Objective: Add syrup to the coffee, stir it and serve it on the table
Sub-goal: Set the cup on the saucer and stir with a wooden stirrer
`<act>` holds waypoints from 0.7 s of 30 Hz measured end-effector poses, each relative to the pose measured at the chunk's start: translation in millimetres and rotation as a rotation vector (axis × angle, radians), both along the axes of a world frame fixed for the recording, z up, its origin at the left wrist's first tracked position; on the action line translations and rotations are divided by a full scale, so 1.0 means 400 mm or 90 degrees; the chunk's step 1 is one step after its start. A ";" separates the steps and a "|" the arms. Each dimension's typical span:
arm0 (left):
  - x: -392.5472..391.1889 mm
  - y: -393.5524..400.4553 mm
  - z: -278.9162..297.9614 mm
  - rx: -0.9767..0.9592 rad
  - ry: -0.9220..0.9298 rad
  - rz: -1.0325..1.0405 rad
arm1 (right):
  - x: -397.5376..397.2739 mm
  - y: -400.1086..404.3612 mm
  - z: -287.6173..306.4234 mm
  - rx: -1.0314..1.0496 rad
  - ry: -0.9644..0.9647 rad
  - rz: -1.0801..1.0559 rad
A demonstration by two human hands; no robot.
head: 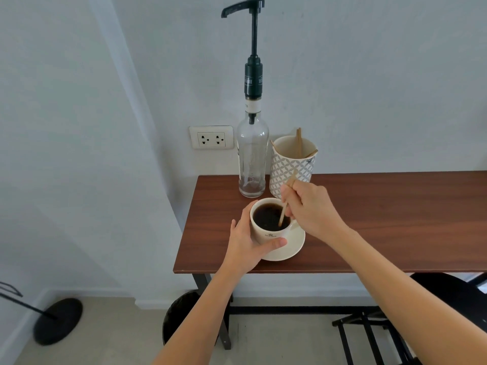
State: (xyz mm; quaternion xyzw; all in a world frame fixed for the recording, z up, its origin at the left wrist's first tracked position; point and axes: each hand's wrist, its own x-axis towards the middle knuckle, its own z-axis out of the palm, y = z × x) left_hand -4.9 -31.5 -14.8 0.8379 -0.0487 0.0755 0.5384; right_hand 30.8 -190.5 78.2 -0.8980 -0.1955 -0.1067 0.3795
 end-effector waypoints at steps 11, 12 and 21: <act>-0.002 -0.001 0.002 -0.003 0.001 0.004 | 0.015 -0.013 0.004 -0.042 -0.103 -0.007; -0.002 0.000 0.001 -0.005 -0.001 0.004 | 0.011 -0.009 0.004 -0.033 -0.071 -0.004; 0.000 0.000 -0.002 0.000 0.002 0.003 | 0.020 0.013 -0.007 -0.003 -0.108 0.012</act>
